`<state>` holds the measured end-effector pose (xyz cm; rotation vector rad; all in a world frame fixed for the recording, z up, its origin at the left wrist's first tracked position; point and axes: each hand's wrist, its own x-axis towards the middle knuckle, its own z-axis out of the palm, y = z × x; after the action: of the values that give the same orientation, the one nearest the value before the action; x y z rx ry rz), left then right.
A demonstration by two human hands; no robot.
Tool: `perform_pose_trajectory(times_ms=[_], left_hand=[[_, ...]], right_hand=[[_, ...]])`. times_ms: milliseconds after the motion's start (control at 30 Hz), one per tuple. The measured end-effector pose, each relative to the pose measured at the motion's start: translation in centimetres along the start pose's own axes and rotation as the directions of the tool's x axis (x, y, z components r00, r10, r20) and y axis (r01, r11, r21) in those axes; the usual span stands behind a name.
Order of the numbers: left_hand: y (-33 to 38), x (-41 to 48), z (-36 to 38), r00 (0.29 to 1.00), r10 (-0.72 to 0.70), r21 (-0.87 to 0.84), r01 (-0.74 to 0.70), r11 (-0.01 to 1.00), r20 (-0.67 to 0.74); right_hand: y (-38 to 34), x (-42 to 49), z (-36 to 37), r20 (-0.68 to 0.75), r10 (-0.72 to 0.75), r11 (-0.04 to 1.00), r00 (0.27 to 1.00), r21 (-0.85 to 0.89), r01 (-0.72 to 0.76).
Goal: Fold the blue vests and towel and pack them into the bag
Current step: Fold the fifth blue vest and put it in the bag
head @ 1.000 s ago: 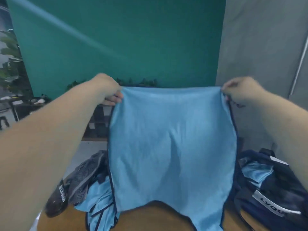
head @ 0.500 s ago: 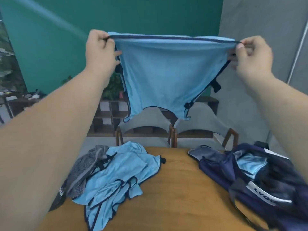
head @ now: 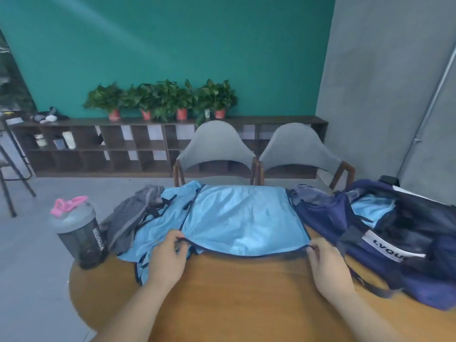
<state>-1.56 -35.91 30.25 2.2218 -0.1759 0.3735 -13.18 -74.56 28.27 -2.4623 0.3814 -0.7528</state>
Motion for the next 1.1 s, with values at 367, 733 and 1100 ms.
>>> perform_pose_trajectory(times_ms=[367, 733, 1100], left_hand=[[-2.3, -1.1, 1.9, 0.916, 0.383, 0.481, -0.39, 0.786, 0.116], [-3.2, -1.2, 1.9, 0.919, 0.393, 0.417, -0.353, 0.838, -0.012], [-3.0, -1.4, 1.6, 0.952, 0.295, 0.304, -0.26, 0.917, -0.076]], right_hand=[[0.5, -0.5, 1.3, 0.22, -0.209, 0.938, 0.953, -0.23, 0.259], [2.0, 0.2, 1.0, 0.022, 0.006, 1.0, 1.0, -0.011, -0.005], [1.1, -0.5, 0.4, 0.048, -0.074, 0.997, 0.996, 0.031, 0.072]])
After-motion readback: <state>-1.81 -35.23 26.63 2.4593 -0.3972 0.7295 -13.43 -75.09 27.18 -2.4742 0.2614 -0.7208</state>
